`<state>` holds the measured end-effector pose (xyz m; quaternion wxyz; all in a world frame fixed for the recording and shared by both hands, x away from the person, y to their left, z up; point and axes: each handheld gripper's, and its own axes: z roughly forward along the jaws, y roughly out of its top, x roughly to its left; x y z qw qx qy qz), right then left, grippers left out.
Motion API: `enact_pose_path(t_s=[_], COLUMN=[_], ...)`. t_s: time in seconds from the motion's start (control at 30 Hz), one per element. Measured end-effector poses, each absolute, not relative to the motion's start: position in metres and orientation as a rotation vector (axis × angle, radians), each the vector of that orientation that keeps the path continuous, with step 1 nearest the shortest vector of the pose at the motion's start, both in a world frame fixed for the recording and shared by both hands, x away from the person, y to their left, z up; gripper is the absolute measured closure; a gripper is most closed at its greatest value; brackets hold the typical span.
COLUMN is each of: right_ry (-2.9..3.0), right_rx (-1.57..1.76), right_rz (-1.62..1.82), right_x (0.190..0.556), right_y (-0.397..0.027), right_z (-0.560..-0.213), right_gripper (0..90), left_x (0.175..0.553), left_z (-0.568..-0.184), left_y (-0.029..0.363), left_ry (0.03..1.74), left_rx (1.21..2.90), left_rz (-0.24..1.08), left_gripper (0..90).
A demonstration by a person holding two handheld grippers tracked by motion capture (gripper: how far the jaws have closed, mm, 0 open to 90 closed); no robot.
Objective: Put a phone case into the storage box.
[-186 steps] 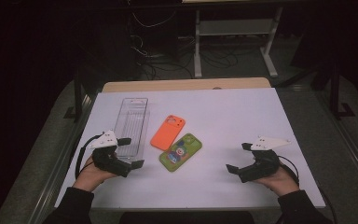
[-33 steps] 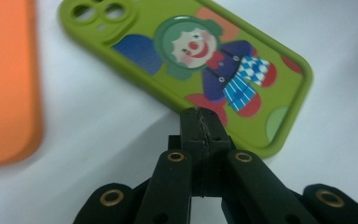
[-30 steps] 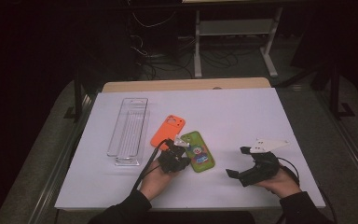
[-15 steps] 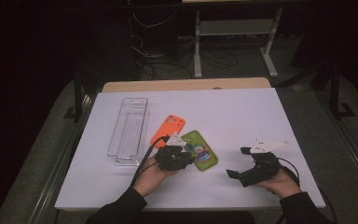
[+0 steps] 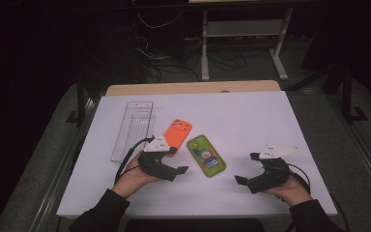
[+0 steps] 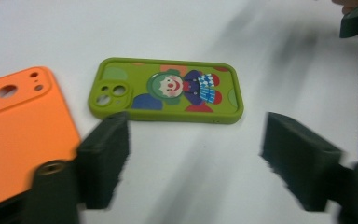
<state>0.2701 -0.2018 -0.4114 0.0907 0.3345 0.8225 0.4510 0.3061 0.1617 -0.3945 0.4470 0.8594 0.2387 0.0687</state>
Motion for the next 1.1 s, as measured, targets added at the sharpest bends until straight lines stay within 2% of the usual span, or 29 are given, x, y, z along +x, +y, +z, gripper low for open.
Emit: enact_pose_path(t_s=[0.17, 0.2, 0.27, 0.53, 1.1], right_ry=[2.444, 2.442, 2.442, 2.433, 2.467], right_rx=[1.011, 1.013, 1.018, 1.031, 1.100], right_rz=[1.333, 1.327, 1.320, 1.305, 1.169], right_x=[0.270, 0.270, 0.270, 0.273, 0.298], right_y=[-0.200, -0.200, -0.200, -0.196, -0.165], right_z=[-0.412, -0.413, -0.413, -0.411, -0.401], right_gripper=[0.0, 0.0, 0.0, 0.0, 0.0], left_x=[0.308, 0.309, 0.308, 0.304, 0.312], left_z=[-0.393, -0.392, -0.390, -0.386, -0.384], left_y=[0.173, 0.177, 0.182, 0.200, 0.231], left_ry=[0.607, 0.609, 0.595, 0.553, 0.607], left_rx=[2.118, 2.110, 2.099, 2.111, 2.076], left_rz=[0.180, 0.169, 0.165, 0.168, 0.224], left_gripper=[9.4, 2.6, 0.0, 0.0, 0.0])
